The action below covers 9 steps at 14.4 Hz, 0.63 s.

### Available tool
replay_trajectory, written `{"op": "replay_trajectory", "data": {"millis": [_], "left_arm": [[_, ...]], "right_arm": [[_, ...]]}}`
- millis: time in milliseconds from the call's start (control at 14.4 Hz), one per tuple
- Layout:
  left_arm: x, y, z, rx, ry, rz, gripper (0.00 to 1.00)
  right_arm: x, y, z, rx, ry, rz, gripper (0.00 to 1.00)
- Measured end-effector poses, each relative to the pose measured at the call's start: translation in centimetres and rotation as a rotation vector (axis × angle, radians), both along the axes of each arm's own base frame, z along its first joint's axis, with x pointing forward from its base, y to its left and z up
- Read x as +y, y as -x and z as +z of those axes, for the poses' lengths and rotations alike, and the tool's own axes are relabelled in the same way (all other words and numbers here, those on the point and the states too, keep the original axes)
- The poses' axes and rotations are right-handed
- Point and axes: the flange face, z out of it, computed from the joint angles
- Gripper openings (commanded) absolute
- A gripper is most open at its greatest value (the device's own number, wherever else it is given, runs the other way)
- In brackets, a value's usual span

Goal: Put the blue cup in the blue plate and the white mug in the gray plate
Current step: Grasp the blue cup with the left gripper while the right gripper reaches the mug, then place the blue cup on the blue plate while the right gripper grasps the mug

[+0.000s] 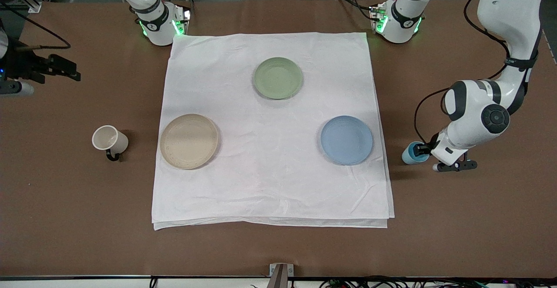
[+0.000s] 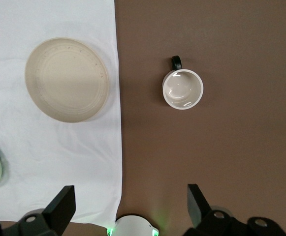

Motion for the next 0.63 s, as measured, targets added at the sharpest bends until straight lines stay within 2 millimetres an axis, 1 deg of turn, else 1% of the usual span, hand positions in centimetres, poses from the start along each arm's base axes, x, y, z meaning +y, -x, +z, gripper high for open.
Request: {"op": "replay_trajectory", "data": {"millis": [70,139,278,348,417,487,557,626], "left_arm": [[0.0,0.0,-0.1,0.001,0.0,0.0,0.03],[0.0,0.0,-0.1,0.0,0.0,0.0,0.0],[-0.2,-0.2,0.2,-0.008,0.001,-0.002,0.0],[-0.5,-0.4,0.7,-0.018,0.002,-0.008,0.0],[-1.2,-0.6,1.7,-0.034,0.006,-0.019,0.0],[-2.5,-0.7,3.0,-0.045,0.011,-0.036,0.0],[-4.2,-0.6,4.5,-0.044,0.018,-0.037,0.0],[-6.4,-0.3,6.0,-0.035,0.026,-0.014,0.0]], "right_arm": [[-0.8,-1.6,-2.1,0.01,0.002,-0.013,1.0],[-1.6,-3.2,-4.2,0.012,0.005,-0.025,1.0],[-2.8,-5.9,-8.6,-0.002,0.011,-0.042,1.0],[-3.3,-6.8,-11.0,-0.023,0.015,-0.048,1.0],[-3.7,-7.4,-13.7,-0.051,0.019,-0.054,1.0],[-4.0,-7.6,-16.4,-0.076,0.023,-0.057,1.0],[-4.2,-7.6,-19.0,-0.096,0.026,-0.06,1.0],[-4.5,-7.5,-21.4,-0.108,0.029,-0.064,1.0]]}}
